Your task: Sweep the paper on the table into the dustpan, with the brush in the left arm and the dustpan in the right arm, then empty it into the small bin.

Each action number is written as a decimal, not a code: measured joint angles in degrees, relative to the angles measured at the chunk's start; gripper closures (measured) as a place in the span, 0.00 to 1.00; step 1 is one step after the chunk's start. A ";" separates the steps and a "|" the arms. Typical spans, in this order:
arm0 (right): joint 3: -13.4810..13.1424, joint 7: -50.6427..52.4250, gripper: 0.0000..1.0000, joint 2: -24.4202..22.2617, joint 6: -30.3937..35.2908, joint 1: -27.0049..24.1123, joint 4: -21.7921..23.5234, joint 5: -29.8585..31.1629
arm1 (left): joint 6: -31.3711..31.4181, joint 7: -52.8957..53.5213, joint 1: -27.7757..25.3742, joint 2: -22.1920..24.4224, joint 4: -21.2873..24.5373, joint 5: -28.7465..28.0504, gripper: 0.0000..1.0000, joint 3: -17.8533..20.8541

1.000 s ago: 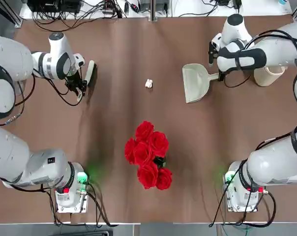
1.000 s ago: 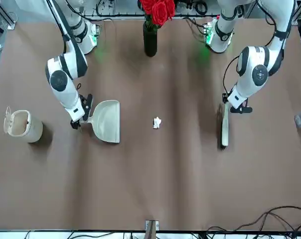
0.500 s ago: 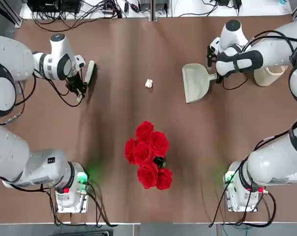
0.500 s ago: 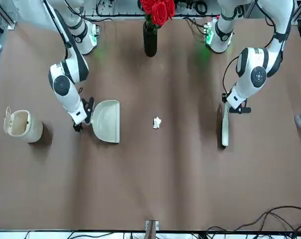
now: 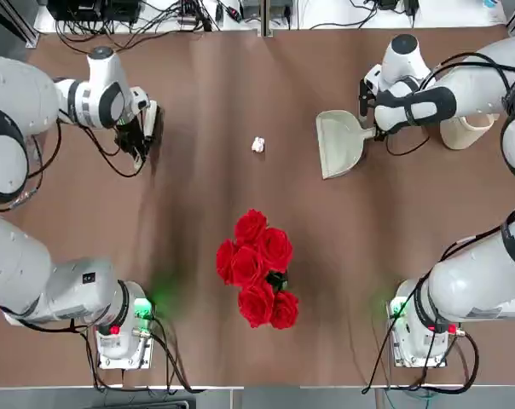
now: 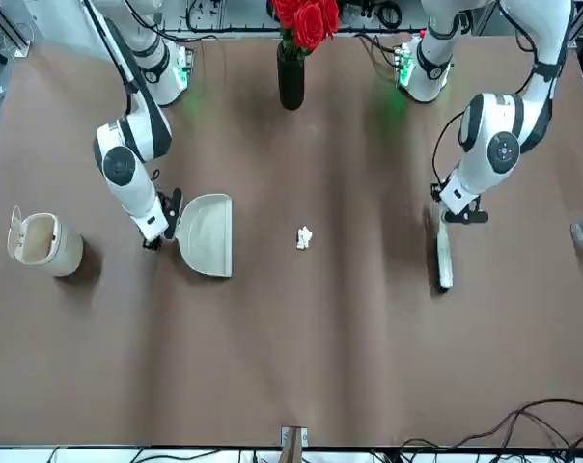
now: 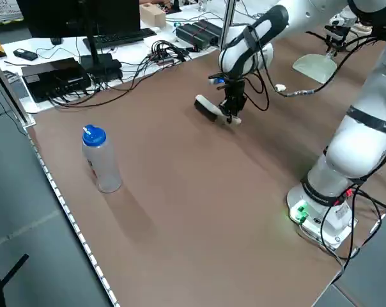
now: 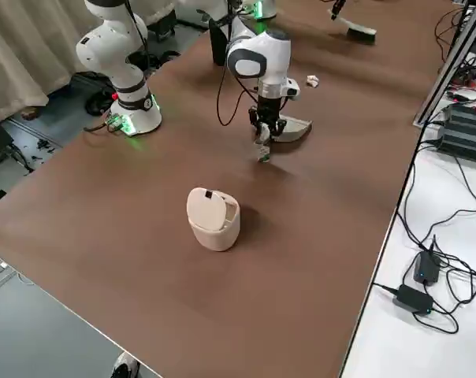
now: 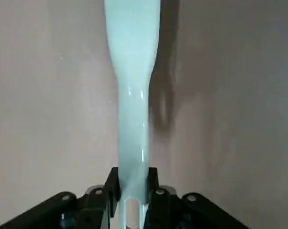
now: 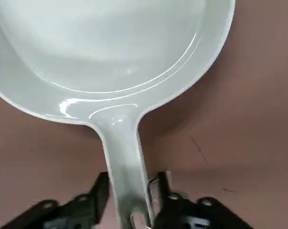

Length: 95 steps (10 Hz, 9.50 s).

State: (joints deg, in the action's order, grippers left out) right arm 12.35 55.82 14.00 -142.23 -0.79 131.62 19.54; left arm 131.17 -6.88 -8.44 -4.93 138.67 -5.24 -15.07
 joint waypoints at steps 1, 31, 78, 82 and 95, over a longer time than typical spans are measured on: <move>0.01 0.16 0.67 0.00 0.10 0.01 -0.03 0.25 | -1.91 -1.78 0.07 0.08 -1.89 0.00 0.73 -2.24; 19.12 -25.02 0.67 18.26 23.70 5.59 -25.68 14.05 | 2.95 -56.54 28.16 -31.74 -29.25 -12.67 0.73 -21.03; 15.73 -53.73 0.67 -3.97 38.62 -24.31 -35.59 -16.73 | -20.86 -15.48 -65.82 -29.81 -8.72 -29.67 0.73 -59.93; 15.73 -64.93 0.67 -3.96 33.91 -26.69 -35.76 -22.38 | -20.58 -15.48 -65.23 -29.81 -8.51 -29.93 0.73 -58.81; 16.79 -91.69 0.67 -10.04 12.37 -25.80 -22.39 -40.32 | -20.41 -15.65 -62.69 -29.78 -9.53 -29.97 0.34 -56.27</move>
State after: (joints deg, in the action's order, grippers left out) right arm 29.14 -35.87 3.96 -129.86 -26.59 109.23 -20.78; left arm 110.76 -22.52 -71.14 -34.71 129.14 -35.21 -71.34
